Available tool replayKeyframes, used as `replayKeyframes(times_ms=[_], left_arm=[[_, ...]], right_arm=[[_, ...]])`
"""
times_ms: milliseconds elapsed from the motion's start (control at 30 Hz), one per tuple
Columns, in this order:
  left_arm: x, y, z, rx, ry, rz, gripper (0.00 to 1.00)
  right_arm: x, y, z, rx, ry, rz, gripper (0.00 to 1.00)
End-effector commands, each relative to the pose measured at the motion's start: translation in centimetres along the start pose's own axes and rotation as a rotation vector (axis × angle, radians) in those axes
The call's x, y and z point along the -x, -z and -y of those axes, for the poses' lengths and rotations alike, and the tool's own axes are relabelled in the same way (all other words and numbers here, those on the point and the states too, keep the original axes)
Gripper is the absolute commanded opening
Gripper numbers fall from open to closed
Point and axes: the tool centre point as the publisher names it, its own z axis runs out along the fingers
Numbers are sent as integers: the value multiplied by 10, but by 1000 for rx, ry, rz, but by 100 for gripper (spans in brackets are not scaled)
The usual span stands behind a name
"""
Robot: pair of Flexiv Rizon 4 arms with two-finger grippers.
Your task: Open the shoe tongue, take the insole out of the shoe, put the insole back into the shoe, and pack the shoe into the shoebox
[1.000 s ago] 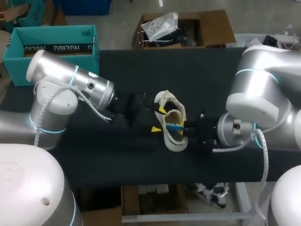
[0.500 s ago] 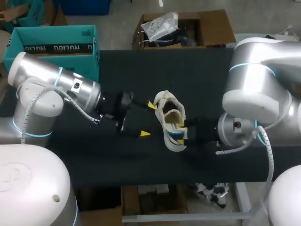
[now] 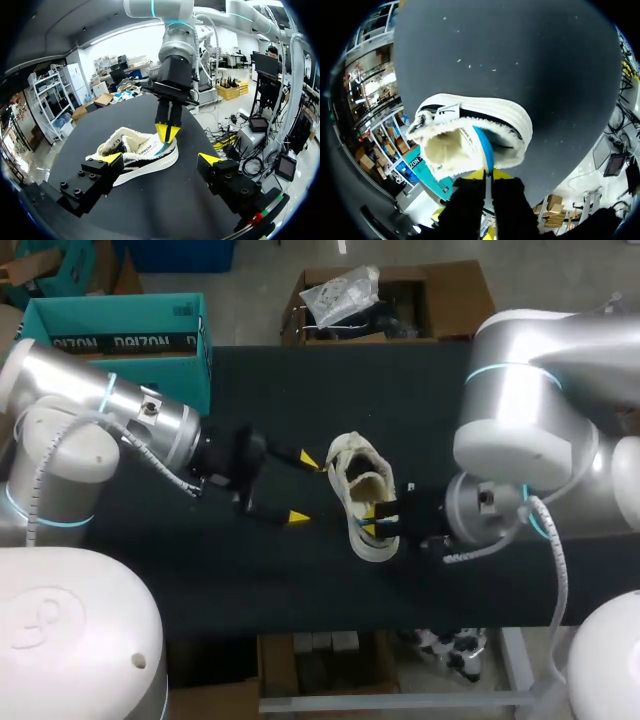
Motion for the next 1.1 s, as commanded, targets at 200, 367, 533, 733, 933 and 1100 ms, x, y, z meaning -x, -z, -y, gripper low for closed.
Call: replayKeyframes(times_ms=[200, 367, 533, 733, 933, 1100], left_arm=[[-4, 12, -2, 7, 28, 30, 100], [-3, 15, -2, 16, 61, 36, 100], [-5, 21, 2, 34, 93, 35, 100], [-6, 31, 5, 63, 186, 21, 100], [1, 39, -1, 82, 485, -4, 100], [1, 38, -8, 255, 560, 62, 100]], right_arm=[[6, -10, -26, 5, -70, 118, 0], [10, -16, -40, 13, -118, 149, 0], [10, -7, -27, 24, -86, 139, 18], [5, 14, -3, 67, -21, 134, 42], [-7, 21, 7, 62, 39, 141, 36], [-19, 6, 1, 41, 61, 179, 0]])
